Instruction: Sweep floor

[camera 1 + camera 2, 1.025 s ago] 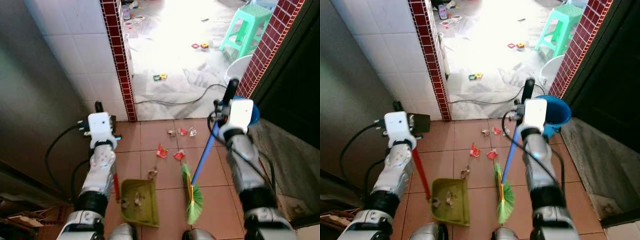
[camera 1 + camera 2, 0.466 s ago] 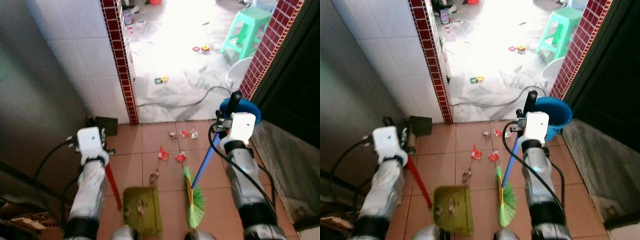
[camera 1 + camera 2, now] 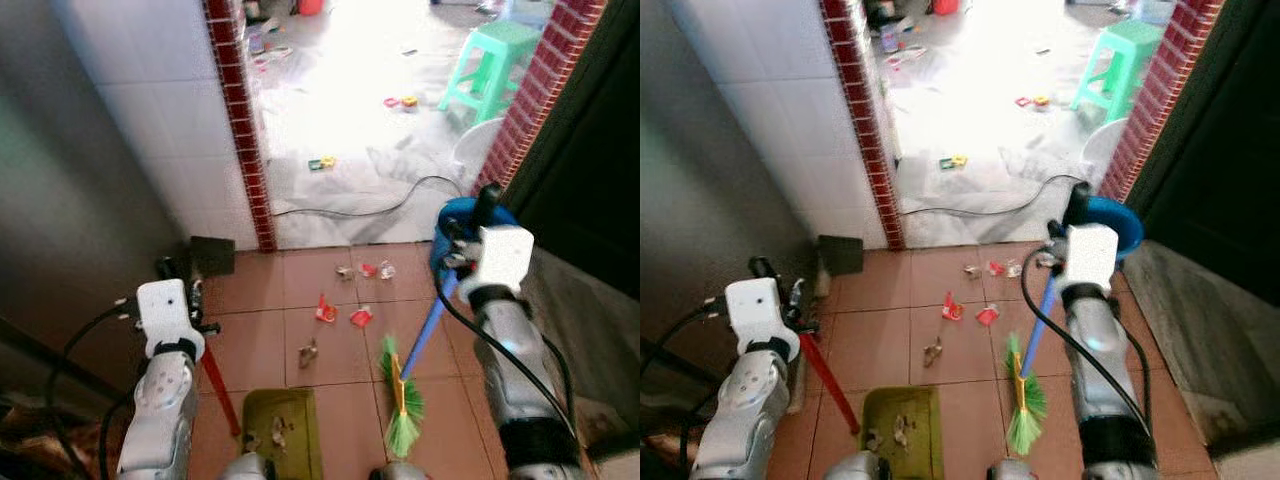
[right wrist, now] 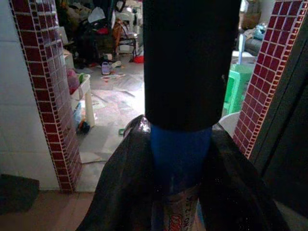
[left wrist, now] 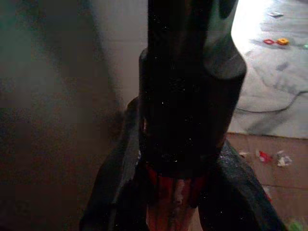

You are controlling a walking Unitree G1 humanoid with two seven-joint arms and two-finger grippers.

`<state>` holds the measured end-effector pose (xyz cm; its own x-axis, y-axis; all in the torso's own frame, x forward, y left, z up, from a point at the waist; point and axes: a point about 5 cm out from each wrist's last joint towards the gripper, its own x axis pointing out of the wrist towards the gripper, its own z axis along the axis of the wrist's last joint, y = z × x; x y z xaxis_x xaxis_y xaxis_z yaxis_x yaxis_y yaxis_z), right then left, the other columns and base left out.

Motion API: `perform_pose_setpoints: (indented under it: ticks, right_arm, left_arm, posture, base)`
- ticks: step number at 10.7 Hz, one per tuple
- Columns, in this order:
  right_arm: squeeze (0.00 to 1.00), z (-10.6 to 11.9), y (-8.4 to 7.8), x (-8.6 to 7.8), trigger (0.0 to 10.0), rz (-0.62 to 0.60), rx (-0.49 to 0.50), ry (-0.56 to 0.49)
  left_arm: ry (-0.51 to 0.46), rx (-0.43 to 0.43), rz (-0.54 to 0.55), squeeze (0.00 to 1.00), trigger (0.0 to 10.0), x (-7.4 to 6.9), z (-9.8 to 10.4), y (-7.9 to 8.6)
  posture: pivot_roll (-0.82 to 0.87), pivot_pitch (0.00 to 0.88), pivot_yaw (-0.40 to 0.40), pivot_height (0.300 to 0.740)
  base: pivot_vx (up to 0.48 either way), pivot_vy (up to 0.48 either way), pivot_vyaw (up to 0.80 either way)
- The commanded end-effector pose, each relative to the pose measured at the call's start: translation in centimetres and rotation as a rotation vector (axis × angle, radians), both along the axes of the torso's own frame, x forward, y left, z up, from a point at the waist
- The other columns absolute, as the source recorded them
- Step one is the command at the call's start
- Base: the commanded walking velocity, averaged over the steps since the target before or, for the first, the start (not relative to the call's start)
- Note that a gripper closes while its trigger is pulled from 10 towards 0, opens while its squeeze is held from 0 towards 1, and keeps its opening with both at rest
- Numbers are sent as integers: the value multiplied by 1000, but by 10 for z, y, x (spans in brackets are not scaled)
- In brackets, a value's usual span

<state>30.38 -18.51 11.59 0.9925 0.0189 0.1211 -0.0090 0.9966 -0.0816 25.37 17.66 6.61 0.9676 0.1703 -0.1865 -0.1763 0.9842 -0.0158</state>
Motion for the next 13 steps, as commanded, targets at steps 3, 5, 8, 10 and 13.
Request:
perform_pose_setpoints:
  ticks: [3, 5, 8, 10, 13]
  right_arm:
    - [0, 2, 12, -3, 10000, 36, -9, -11]
    - [0, 0, 5, -4, 10000, 14, -11, 4]
    - [0, 0, 2, -3, 10000, -2, -29, 12]
    - [0, -1, 1, -3, 10000, -5, -34, 17]
    - [0, -1, 0, -3, 10000, -8, -40, 21]
  left_arm:
    - [-114, -55, -48, 0, 10000, 17, 33, -7]
    - [-124, -71, -42, 0, 10000, 19, 38, -5]
    - [-132, -77, -35, 0, 10000, 21, 42, -4]
    - [-128, -81, -16, 0, 10000, 23, 43, 0]
    - [-131, -75, -13, 0, 10000, 25, 44, -1]
  posture:
    - [-88, 15, 58, 740]
    - [-91, 20, 58, 740]
    - [-92, 27, 57, 740]
    - [-93, 31, 57, 740]
    - [-100, 35, 55, 740]
  base:
    - [0, -82, -417]
    - [0, -300, 0]
    - [0, -320, 0]
    - [0, -431, 0]
    - [0, -419, 0]
